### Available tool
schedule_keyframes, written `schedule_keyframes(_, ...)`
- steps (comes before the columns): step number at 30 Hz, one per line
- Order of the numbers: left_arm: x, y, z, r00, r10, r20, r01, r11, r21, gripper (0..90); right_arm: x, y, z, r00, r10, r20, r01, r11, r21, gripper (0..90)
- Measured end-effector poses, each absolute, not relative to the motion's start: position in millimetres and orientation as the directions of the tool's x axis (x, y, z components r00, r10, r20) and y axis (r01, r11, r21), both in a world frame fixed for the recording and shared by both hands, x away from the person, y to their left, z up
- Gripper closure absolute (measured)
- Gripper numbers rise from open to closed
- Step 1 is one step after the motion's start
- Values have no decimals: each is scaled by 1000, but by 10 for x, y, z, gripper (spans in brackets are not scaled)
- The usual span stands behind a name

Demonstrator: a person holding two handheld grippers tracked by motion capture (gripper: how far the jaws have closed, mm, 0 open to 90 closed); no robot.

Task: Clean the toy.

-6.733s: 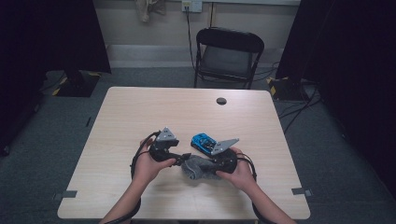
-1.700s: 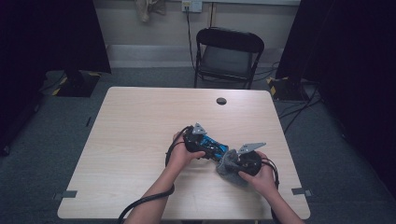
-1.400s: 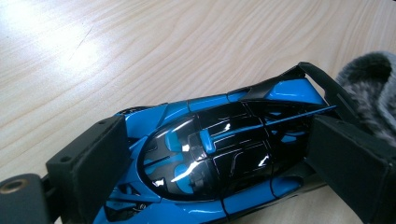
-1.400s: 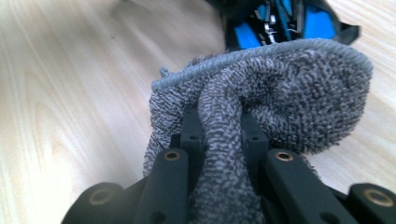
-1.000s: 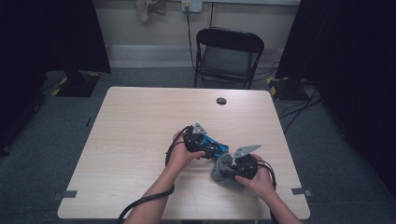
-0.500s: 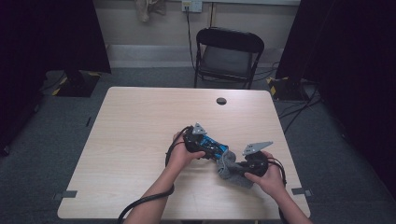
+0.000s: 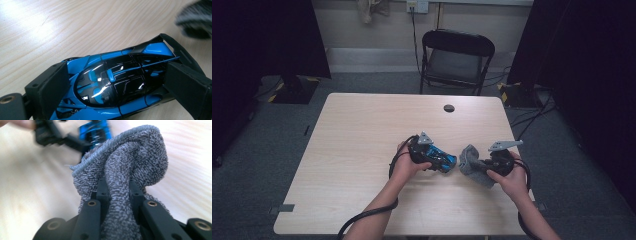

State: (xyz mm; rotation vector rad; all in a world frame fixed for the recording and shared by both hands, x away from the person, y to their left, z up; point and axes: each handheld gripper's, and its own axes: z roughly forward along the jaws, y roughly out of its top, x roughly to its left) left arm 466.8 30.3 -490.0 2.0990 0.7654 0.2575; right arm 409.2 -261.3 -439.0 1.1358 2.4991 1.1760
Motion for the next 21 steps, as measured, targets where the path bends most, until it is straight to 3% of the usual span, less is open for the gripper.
schedule_keyframes(7, 4669, 298, -4898, 791, 605, -90, 427, -441, 789, 59, 4303, -2654, -4479, -631, 759, 163, 614, 360, 703, 766)
schedule_keyframes(21, 4660, 296, -4905, 791, 605, -90, 425, -437, 793, 59, 4563, -2307, -4683, -509, 859, 64, 642, 329, 693, 764)
